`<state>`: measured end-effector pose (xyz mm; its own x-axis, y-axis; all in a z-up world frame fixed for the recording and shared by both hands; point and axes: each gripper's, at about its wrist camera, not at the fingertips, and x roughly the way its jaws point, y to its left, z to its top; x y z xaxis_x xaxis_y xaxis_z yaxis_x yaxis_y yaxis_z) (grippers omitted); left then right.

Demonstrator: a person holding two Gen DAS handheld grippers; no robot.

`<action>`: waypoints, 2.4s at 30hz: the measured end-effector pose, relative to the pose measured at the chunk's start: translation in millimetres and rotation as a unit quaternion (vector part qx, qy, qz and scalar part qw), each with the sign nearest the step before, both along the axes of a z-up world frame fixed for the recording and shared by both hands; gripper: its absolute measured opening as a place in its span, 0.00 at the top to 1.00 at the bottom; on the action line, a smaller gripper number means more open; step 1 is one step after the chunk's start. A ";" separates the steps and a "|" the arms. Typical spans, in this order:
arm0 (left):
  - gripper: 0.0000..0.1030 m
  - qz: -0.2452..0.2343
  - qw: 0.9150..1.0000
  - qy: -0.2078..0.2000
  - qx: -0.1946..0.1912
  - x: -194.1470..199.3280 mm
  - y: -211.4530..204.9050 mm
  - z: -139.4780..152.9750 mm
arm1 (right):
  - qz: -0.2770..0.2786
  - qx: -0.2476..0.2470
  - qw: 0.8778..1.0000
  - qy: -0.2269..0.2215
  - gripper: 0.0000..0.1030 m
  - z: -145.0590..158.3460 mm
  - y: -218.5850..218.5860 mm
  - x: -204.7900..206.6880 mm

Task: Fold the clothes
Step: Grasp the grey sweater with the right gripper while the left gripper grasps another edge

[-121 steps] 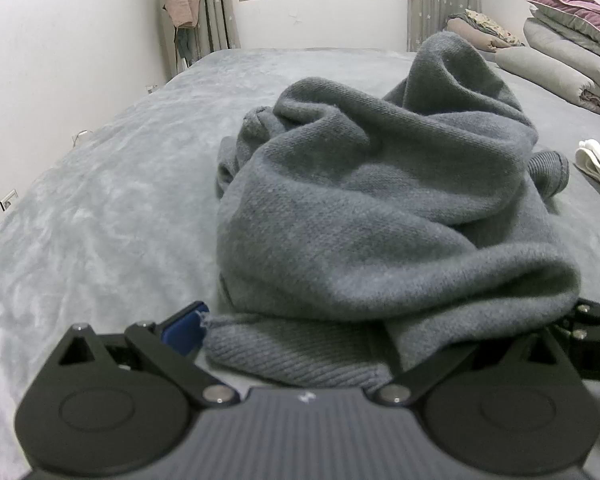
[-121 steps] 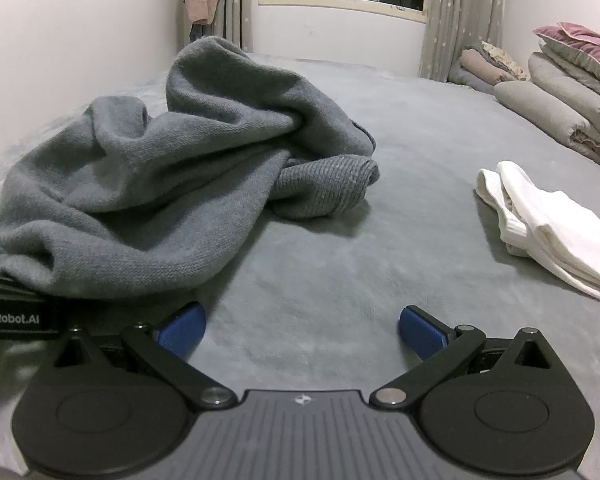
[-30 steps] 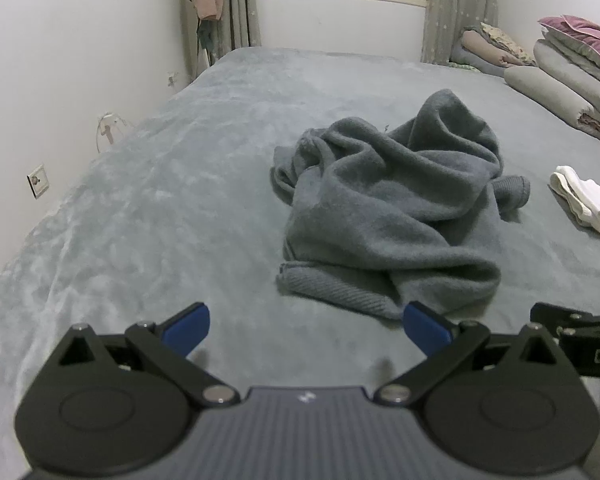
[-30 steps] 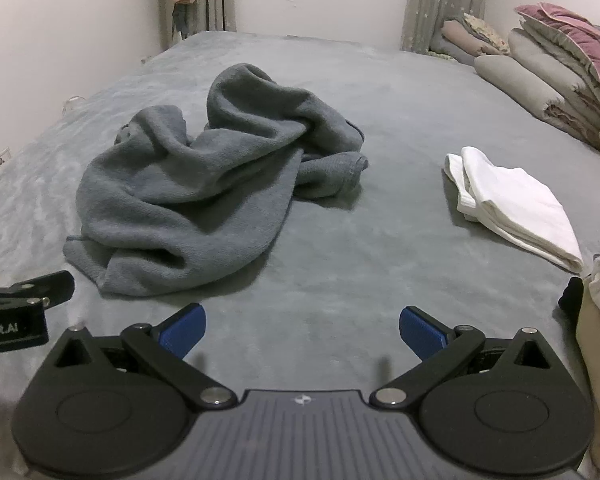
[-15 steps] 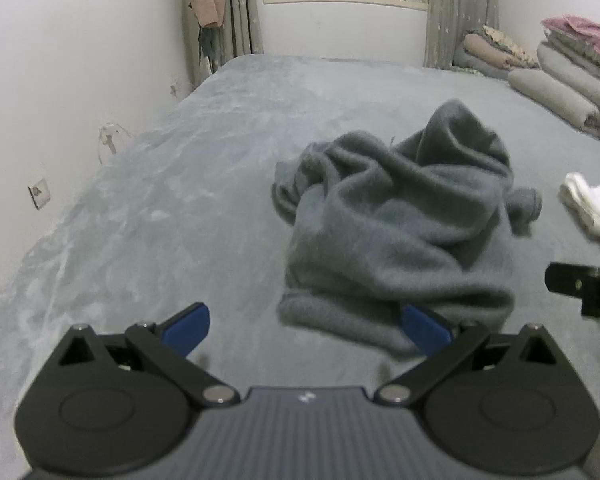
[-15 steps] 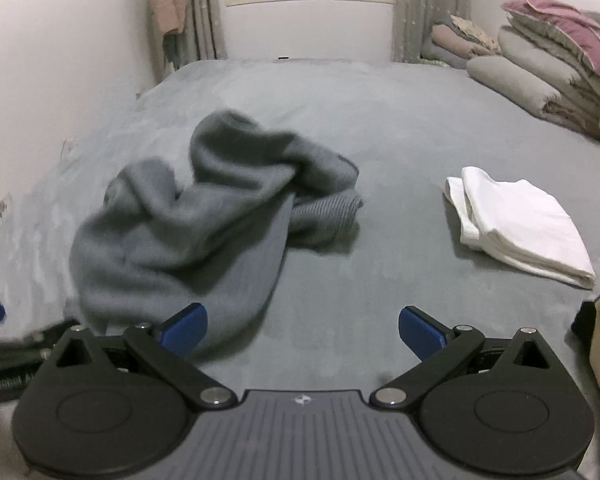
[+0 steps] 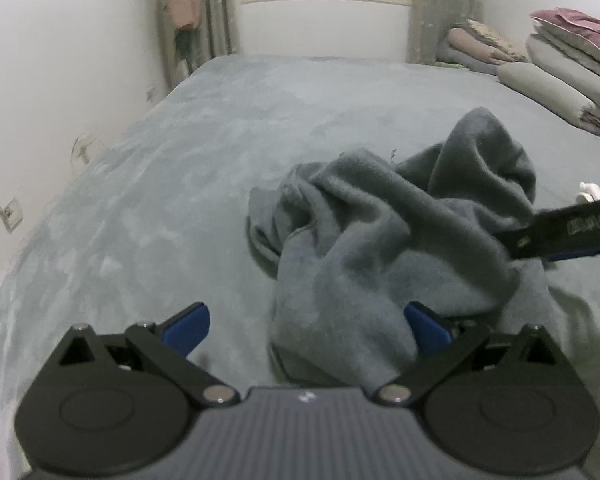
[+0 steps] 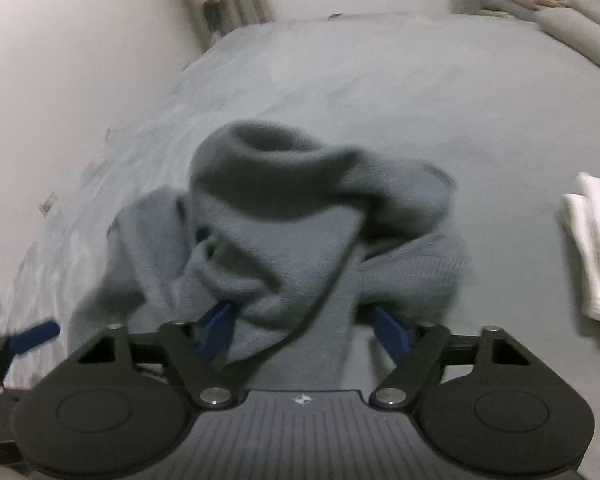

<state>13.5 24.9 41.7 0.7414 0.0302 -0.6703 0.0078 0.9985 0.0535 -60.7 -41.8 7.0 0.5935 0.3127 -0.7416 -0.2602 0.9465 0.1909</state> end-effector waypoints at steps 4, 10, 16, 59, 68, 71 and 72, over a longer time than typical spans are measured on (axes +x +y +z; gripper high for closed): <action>0.00 0.002 1.000 0.008 -0.018 3.7 8.7 -2.2 | 0.019 -0.026 0.999 -0.029 0.84 -4.9 19.2 -11.0; 0.00 -0.010 0.999 -0.011 -0.043 -6.6 26.6 14.0 | 0.001 0.026 0.988 -0.150 0.89 67.2 -6.8 -85.3; 0.00 -0.029 0.997 -0.005 -0.065 -9.3 27.5 18.5 | 0.002 0.074 0.959 -0.273 0.91 140.2 -26.4 -168.8; 0.00 -0.005 0.988 -0.026 -0.154 -39.7 104.7 57.4 | 0.376 0.010 0.925 -0.061 0.84 45.7 198.3 -522.2; 0.00 -0.063 0.991 -0.001 -0.122 -44.5 77.0 48.0 | 0.317 0.020 0.939 -0.134 0.43 73.1 149.8 -626.4; 0.00 -0.084 0.991 0.017 -0.105 -45.6 60.6 37.3 | 0.256 0.017 0.959 -0.122 0.41 62.4 125.1 -634.1; 0.00 -0.093 0.992 0.022 -0.087 -45.7 52.8 32.4 | 0.228 0.015 0.967 -0.112 0.41 55.3 115.3 -631.8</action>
<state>-32.2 77.7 74.2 0.6938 -0.2228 -0.6848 0.1906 0.9738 -0.1237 -692.5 73.5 62.2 0.5335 0.5984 -0.5978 -0.6868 0.7190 0.1067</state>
